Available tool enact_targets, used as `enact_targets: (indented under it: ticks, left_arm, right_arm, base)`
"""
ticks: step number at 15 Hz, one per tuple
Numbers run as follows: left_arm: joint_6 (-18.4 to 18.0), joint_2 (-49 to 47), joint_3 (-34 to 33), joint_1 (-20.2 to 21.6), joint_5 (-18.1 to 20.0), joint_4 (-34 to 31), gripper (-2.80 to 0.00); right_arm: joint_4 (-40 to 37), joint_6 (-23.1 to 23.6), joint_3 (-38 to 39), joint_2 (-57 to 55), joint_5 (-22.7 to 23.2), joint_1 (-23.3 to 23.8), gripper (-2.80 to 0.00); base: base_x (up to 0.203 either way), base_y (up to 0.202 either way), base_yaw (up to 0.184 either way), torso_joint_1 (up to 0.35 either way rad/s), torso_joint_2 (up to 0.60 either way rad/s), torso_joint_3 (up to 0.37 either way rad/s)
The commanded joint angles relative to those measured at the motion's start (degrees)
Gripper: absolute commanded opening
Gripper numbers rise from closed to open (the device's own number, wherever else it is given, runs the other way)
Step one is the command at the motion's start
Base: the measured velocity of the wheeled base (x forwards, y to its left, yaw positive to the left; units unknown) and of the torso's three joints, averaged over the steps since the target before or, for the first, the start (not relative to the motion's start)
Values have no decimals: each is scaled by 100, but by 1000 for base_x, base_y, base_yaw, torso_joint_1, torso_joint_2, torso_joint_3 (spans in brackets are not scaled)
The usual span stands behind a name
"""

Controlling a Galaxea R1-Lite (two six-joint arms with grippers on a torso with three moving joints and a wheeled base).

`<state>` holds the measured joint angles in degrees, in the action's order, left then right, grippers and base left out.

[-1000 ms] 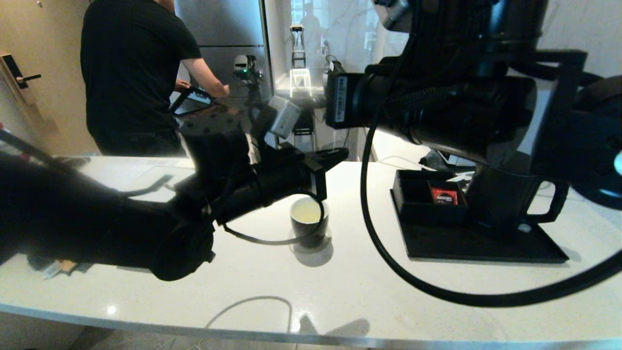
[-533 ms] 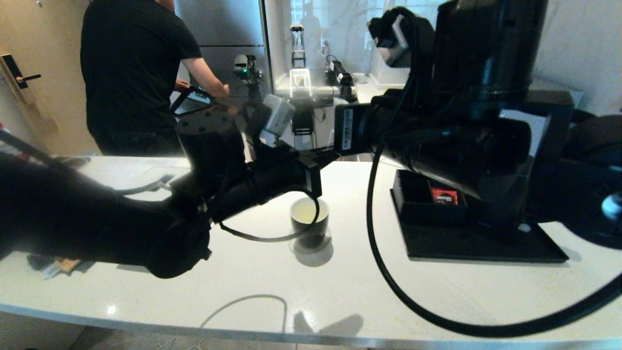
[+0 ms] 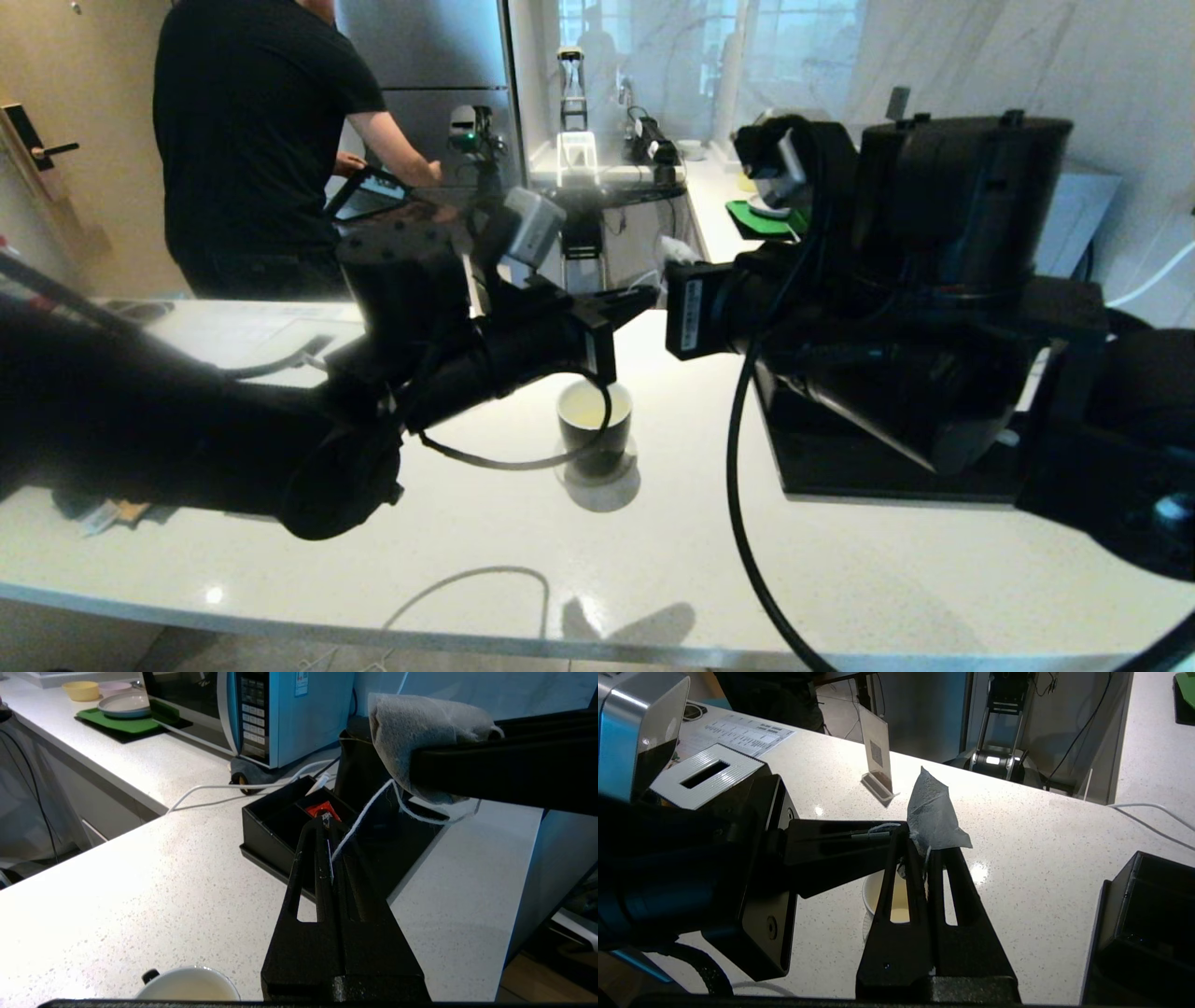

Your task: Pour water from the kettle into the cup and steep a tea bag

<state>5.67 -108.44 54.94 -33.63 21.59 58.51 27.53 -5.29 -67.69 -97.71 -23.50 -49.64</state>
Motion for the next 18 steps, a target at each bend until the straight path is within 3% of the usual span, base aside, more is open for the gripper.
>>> enact_targets:
  ticks: [1, 9, 10, 18]
  left_arm:
    - [4, 7, -27, -3, 12, 37, -280]
    - [4, 7, -36, -20, 3, 37, -280]
    - [4, 7, -36, -20, 3, 37, -280]
    - [4, 24, -69, -20, 0, 46, -280]
  right_arm:
    - [111, -7, 232, 23, -12, -7, -280]
    - [69, -7, 318, 68, -14, -11, -280]
    - [69, -7, 327, 69, -14, -11, 0]
    - [332, 2, 503, 94, -23, -2, 0]
  base:
    - [0, 0, 0, 0, 0, 0]
    - [0, 0, 0, 0, 0, 0]
    - [0, 0, 0, 0, 0, 0]
    - [0, 0, 0, 0, 0, 0]
